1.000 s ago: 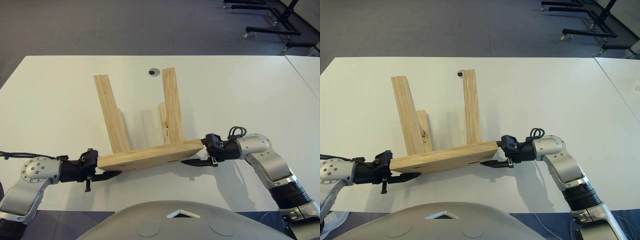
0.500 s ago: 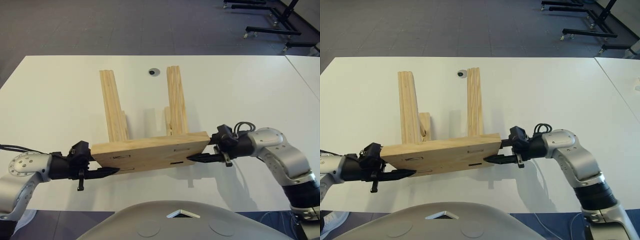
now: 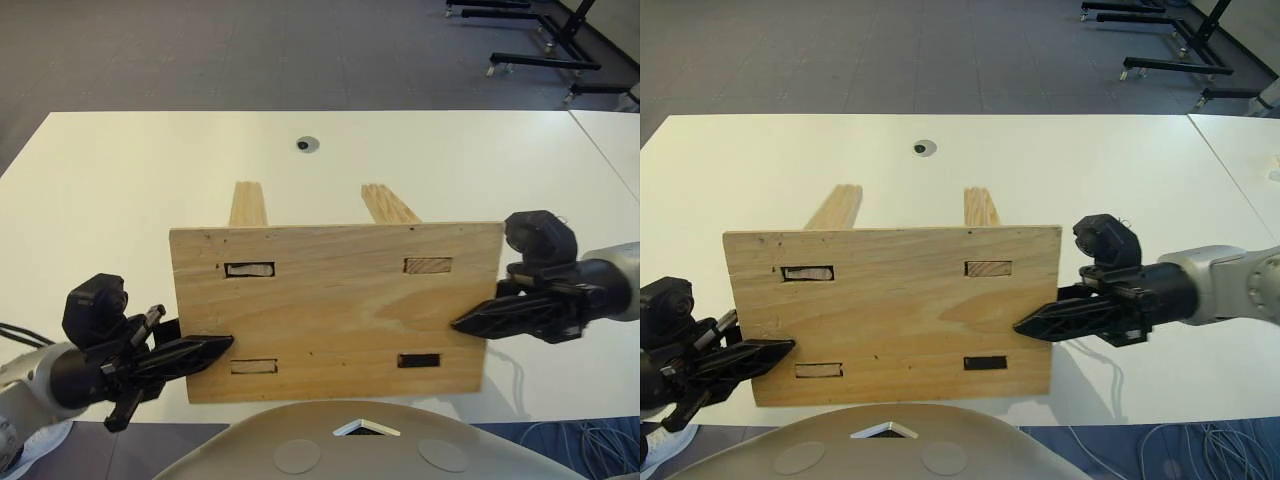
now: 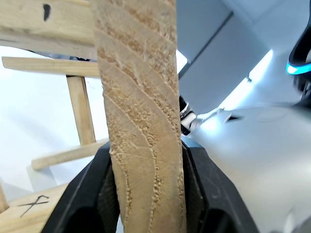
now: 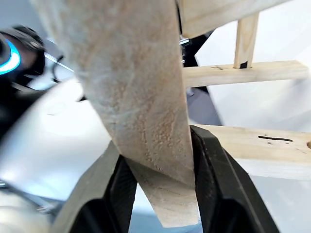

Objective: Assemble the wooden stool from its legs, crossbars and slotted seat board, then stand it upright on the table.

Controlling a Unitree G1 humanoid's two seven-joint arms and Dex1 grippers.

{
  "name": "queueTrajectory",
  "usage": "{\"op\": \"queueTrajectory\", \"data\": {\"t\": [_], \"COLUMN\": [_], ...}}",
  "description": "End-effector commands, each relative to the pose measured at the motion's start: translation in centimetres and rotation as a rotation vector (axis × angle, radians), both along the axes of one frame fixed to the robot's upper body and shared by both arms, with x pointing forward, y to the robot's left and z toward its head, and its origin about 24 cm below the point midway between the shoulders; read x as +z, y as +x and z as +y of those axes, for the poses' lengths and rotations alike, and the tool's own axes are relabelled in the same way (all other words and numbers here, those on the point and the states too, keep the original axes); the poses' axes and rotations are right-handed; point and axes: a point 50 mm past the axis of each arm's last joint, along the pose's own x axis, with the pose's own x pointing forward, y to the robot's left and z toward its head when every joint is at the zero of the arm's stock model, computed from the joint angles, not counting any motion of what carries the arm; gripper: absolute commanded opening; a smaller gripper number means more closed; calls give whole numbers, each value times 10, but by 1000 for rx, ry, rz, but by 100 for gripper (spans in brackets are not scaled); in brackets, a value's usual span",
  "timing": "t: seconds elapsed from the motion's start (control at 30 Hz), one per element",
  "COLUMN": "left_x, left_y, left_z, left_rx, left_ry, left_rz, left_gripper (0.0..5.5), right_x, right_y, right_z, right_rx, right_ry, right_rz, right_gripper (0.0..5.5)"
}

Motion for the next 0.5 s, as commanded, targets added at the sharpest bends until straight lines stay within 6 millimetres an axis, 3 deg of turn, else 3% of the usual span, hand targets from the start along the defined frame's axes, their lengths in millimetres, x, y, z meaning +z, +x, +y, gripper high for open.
{"op": "queueTrajectory", "data": {"t": [0.03,0.3,0.4,0.5], "left_x": [31,17,10,5], "left_y": [-12,4,12,20], "left_z": [-18,1,6,10], "left_rx": [34,284,310,316], "left_ry": [-191,-233,-237,-226], "left_rz": [23,46,74,97], "left_gripper": [154,154,202,257], "right_x": [26,2,13,5], "right_y": [-17,27,14,17], "right_z": [-9,-3,-15,-18], "right_rx": [159,123,93,55], "right_ry": [121,155,159,174], "right_rz": [445,549,613,614], "right_gripper": [148,151,159,159]}}
